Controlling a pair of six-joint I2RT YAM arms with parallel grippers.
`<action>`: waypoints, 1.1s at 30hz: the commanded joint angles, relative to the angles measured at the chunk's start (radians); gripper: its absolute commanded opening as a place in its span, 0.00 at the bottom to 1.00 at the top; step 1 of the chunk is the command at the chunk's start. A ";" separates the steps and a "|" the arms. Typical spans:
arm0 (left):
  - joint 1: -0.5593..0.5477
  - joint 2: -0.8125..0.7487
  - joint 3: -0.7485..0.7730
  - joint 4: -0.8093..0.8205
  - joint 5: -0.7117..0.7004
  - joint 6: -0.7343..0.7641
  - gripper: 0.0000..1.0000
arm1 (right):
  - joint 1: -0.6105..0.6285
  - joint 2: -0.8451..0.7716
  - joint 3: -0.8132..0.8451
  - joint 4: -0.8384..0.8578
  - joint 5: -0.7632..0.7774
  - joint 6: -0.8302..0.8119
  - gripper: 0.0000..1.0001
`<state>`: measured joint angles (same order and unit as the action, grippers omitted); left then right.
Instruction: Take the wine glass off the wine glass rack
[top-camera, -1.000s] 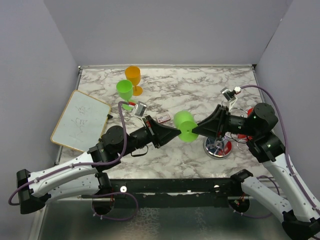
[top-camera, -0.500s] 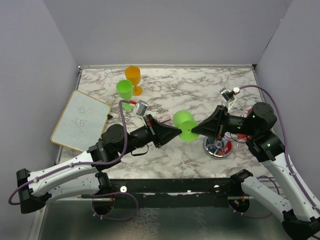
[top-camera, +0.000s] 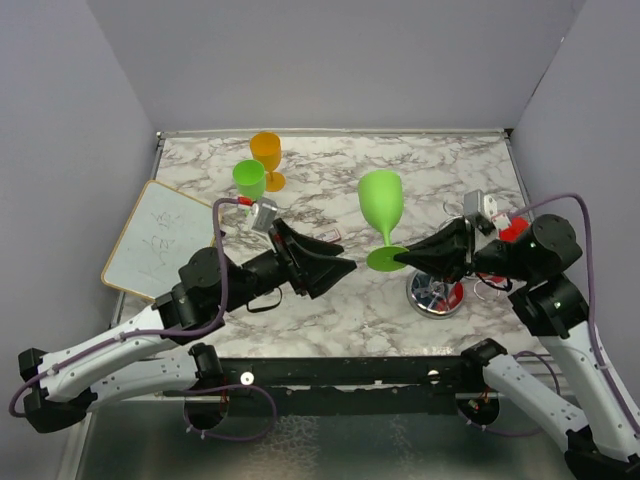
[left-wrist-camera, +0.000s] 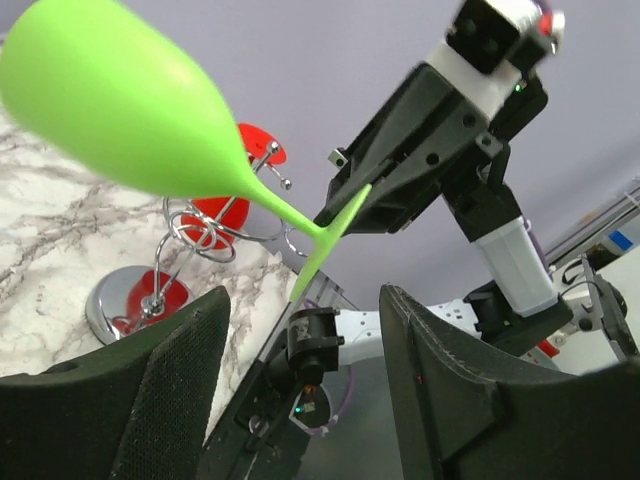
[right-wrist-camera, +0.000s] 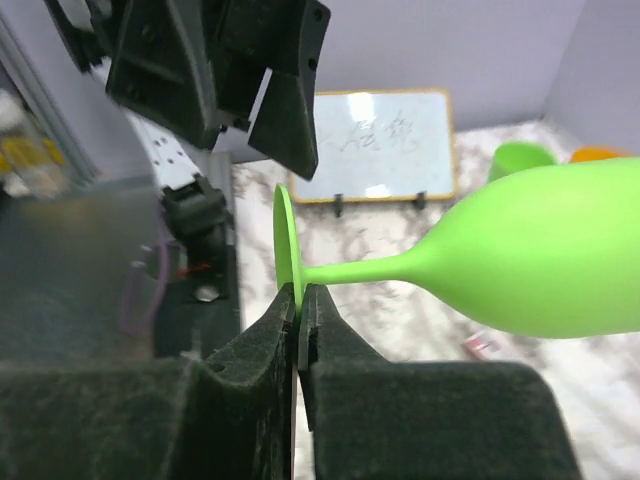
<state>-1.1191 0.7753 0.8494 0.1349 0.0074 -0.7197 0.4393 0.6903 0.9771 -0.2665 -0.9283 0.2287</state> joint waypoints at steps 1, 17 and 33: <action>0.002 -0.051 0.055 -0.059 -0.053 0.053 0.64 | 0.001 -0.057 0.025 -0.031 -0.099 -0.600 0.01; 0.002 0.050 0.324 -0.336 -0.137 -0.032 0.74 | 0.001 -0.336 -0.334 -0.281 0.240 -2.139 0.01; 0.003 0.248 0.625 -0.678 -0.096 -0.061 0.69 | 0.014 -0.345 -0.296 -0.337 0.232 -2.395 0.01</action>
<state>-1.1191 0.9836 1.3964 -0.4324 -0.1204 -0.7780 0.4416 0.3519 0.6521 -0.5877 -0.7399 -2.0510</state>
